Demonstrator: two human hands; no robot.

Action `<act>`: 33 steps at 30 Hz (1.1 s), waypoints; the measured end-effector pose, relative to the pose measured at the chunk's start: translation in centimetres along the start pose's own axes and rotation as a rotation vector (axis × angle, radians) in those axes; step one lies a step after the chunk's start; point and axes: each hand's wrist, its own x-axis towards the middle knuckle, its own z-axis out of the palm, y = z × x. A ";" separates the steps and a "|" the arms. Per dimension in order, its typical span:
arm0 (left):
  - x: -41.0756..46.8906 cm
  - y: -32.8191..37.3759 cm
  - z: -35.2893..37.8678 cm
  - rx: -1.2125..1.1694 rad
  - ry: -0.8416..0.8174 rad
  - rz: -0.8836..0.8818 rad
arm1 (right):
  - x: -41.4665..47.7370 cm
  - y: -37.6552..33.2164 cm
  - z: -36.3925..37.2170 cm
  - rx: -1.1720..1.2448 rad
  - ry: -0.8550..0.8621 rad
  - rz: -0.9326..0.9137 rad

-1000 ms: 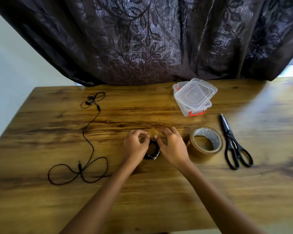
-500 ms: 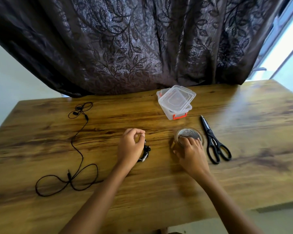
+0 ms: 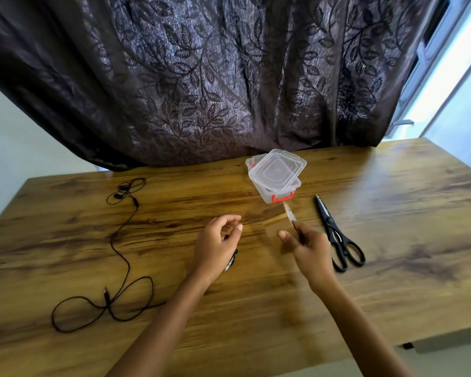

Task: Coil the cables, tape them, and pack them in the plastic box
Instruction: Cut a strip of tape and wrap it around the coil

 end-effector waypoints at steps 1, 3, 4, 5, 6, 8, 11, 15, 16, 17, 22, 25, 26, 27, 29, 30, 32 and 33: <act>-0.1 0.6 -0.1 -0.031 -0.024 0.001 | -0.2 -0.6 0.1 0.107 -0.023 -0.010; -0.2 1.9 -0.3 -0.130 -0.093 -0.012 | -0.7 -1.8 0.5 0.277 -0.063 -0.057; -0.2 2.6 -0.4 -0.207 -0.140 -0.024 | -0.8 -2.2 0.6 0.340 -0.078 -0.078; -0.4 3.3 -0.6 -0.304 -0.188 -0.033 | -1.0 -2.7 0.8 0.403 -0.101 -0.094; -0.5 3.9 -0.7 -0.406 -0.230 -0.037 | -1.3 -3.1 1.0 0.459 -0.126 -0.106; -0.7 4.7 -0.9 -0.547 -0.286 -0.019 | -1.6 -3.7 1.4 0.525 -0.175 -0.134; -0.6 5.1 -1.3 -0.564 -0.287 0.008 | -1.9 -4.0 1.8 0.545 -0.223 -0.176; -0.4 5.2 -1.7 -0.522 -0.242 0.006 | -2.0 -4.2 2.1 0.378 -0.142 -0.251; -0.4 5.2 -1.8 -0.520 -0.237 0.007 | -2.0 -4.4 1.9 0.280 -0.092 -0.310; -0.4 5.2 -1.9 -0.515 -0.230 0.007 | -1.7 -4.5 1.7 0.159 -0.055 -0.399; -0.2 5.2 -2.6 -0.480 -0.224 0.016 | -0.4 -4.9 0.5 -0.289 -0.082 -0.675; -0.1 5.3 -2.7 -0.476 -0.220 0.016 | -0.4 -4.9 0.5 -0.351 -0.092 -0.714; -0.2 5.3 -2.7 -0.478 -0.218 0.015 | -0.5 -4.9 0.5 -0.347 -0.085 -0.719; -0.1 5.4 -2.8 -0.481 -0.214 0.012 | -0.6 -5.0 0.6 -0.342 -0.072 -0.725; -0.2 5.4 -2.8 -0.482 -0.205 0.004 | -0.7 -5.2 0.7 -0.334 -0.043 -0.742; -0.2 5.4 -2.8 -0.482 -0.203 0.001 | -0.8 -5.3 0.8 -0.322 -0.030 -0.748; -0.3 5.4 -2.9 -0.483 -0.208 -0.006 | -0.8 -5.5 1.1 -0.273 -0.012 -0.748; -0.4 5.4 -3.0 -0.484 -0.215 -0.005 | -0.8 -5.6 1.2 -0.241 -0.011 -0.738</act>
